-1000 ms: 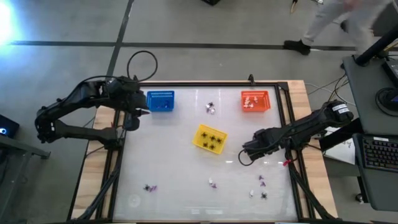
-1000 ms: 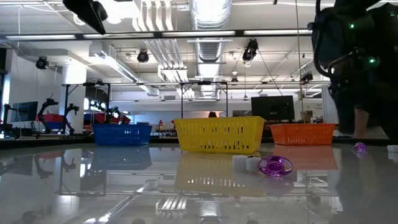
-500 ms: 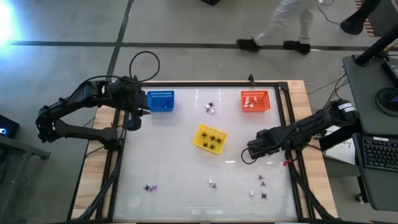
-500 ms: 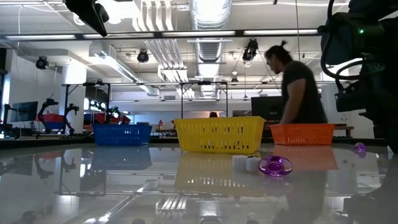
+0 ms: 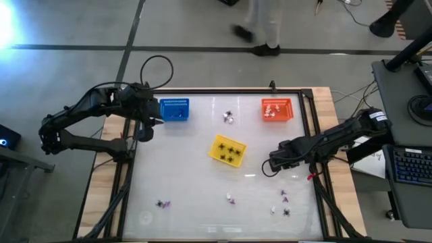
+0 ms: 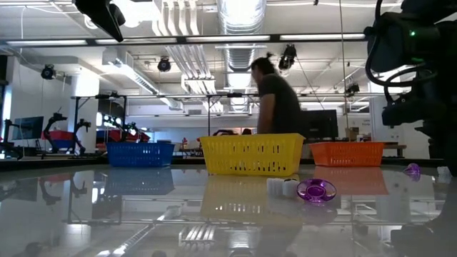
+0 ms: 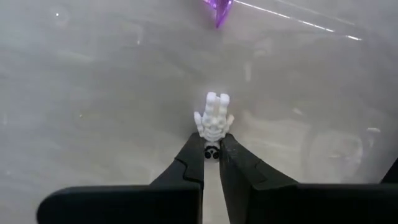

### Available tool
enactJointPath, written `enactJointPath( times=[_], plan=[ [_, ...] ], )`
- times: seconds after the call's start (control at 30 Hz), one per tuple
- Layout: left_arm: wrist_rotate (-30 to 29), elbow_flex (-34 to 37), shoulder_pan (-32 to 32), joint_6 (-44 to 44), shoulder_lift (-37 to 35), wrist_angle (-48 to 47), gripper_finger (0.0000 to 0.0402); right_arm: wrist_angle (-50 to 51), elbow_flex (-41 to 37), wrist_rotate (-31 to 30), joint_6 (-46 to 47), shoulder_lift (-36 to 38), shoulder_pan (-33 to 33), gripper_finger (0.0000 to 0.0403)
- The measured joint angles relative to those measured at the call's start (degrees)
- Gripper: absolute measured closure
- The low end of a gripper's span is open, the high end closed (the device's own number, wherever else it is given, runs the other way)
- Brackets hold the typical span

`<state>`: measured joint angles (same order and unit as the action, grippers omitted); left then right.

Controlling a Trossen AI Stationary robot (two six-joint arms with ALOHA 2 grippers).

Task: Sort Halloween decoration
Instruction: Put the white skeleton toy into the orange bin

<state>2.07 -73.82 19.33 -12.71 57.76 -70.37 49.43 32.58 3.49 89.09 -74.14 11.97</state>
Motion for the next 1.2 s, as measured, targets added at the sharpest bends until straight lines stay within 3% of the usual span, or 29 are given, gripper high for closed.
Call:
enactJointPath(
  times=[0.13,0.4,0.67,0.87,1.2],
  plan=[
    [0.0,0.0,0.0,0.0,0.0,0.0,0.0340,1.5,1.3,-0.7,1.8,2.8,0.0,0.0387],
    [0.0,0.0,0.0,0.0,-0.1,0.0,0.0340,8.8,7.8,-9.2,4.0,6.9,0.0,0.0389],
    [0.0,0.0,0.0,0.0,-0.1,0.0,0.0340,10.1,10.9,-16.8,3.3,8.2,-2.8,0.0390],
    [0.0,0.0,0.0,0.4,-0.1,0.0,0.0340,10.0,10.9,-18.8,-1.1,8.4,-9.1,0.0390],
    [0.0,0.0,0.0,2.7,0.0,0.1,0.0340,5.9,10.9,-19.6,-17.8,8.4,-26.1,0.0390]
  ],
)
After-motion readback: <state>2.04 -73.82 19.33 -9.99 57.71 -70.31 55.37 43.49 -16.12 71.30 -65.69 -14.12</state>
